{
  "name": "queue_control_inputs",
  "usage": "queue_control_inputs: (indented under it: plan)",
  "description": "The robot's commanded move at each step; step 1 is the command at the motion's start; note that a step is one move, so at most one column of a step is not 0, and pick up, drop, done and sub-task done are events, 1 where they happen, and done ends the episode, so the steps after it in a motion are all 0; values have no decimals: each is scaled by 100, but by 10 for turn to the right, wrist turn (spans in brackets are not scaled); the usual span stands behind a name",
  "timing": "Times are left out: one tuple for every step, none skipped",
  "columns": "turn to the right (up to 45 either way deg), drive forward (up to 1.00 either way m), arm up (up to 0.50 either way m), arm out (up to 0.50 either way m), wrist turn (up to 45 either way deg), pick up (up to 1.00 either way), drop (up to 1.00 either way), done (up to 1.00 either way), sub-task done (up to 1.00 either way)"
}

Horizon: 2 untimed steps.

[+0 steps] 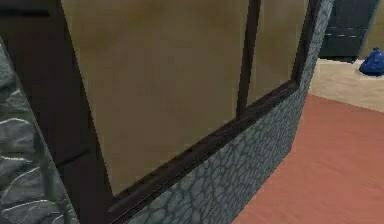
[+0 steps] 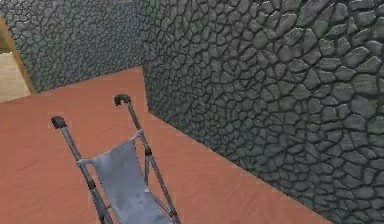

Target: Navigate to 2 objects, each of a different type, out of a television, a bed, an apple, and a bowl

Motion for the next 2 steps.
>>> queue_control_inputs:
  plan:
    - [-450,0,0,0,0,0,0,0,0]
    - [-450,0,0,0,0,0,0,0,0]
